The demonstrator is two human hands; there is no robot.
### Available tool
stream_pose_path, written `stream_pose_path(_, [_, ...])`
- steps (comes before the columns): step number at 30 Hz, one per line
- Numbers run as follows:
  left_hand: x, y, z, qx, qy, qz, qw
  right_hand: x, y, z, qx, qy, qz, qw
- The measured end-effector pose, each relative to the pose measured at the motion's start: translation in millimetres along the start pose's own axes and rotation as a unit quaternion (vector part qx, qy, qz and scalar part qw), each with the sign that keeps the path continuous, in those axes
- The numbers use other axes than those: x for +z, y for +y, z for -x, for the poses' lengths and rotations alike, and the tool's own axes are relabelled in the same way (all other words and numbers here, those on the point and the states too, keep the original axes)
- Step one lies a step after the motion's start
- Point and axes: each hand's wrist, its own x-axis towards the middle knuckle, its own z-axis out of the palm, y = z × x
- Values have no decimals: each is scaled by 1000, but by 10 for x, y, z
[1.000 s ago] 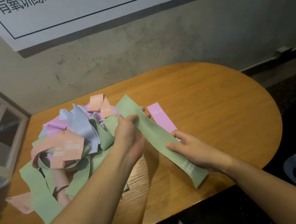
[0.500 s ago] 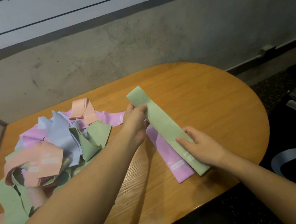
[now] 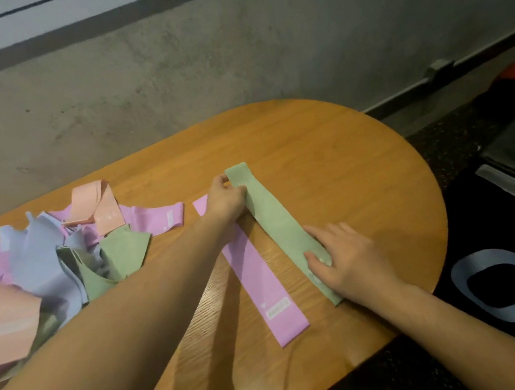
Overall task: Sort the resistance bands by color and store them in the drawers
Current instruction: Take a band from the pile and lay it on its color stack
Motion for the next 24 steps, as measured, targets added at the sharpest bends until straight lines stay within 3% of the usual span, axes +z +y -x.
stream_pose_path(6, [27, 8, -74, 44, -27, -25, 998, 46, 92, 17, 22, 41, -94, 994])
stream_pose_path(9, [-13, -13, -55, 122, -7, -139, 983, 27, 86, 22, 14, 37, -104, 994])
stream_pose_path(15, [-148, -179, 273, 273, -96, -393, 873, -33, 144, 107, -27, 13, -109, 994])
stream_pose_path(19, [-251, -380, 568, 344, -115, -494, 791, -134, 217, 208, -45, -32, -74, 996])
stream_pose_path(24, [-255, -426, 745, 350, -115, -559, 743, -352, 337, 333, -83, -157, -21, 984])
